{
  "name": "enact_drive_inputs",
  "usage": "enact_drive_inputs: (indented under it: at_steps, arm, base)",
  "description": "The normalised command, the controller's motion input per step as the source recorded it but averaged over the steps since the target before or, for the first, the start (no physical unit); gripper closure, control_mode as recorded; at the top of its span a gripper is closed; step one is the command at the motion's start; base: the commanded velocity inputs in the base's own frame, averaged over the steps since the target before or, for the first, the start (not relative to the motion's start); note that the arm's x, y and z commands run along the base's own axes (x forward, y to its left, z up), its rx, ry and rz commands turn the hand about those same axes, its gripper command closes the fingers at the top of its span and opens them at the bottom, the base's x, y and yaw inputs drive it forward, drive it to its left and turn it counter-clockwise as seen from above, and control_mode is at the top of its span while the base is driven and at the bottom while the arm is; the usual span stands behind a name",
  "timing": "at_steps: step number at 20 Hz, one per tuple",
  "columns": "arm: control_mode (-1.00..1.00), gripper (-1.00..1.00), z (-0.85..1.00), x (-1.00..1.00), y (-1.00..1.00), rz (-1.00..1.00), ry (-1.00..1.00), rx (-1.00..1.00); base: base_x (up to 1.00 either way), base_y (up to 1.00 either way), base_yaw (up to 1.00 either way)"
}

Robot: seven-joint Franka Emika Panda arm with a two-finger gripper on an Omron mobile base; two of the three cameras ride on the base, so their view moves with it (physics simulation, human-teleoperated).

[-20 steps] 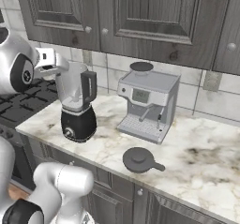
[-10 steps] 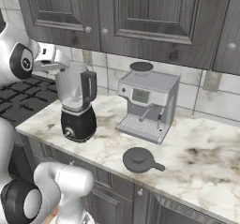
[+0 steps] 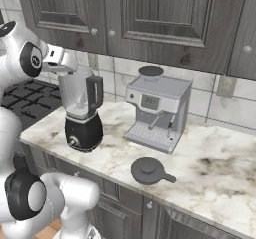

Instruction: Grab the lemon wedge and garlic from the fridge, place them in the blender, close the lid, and turn on the blender to create a marinade.

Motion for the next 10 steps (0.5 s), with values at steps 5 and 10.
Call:
enact_drive_inputs:
  at_steps: [5, 10]
  arm:
    - [-1.00, 1.00, -0.31, 0.50, 0.00, 0.00, 0.00, 0.00]
    - [-1.00, 1.00, -0.29, 0.51, 0.00, 0.00, 0.00, 0.00]
  base:
    - [0.00, 0.00, 0.00]
    - [0.00, 0.00, 0.00]
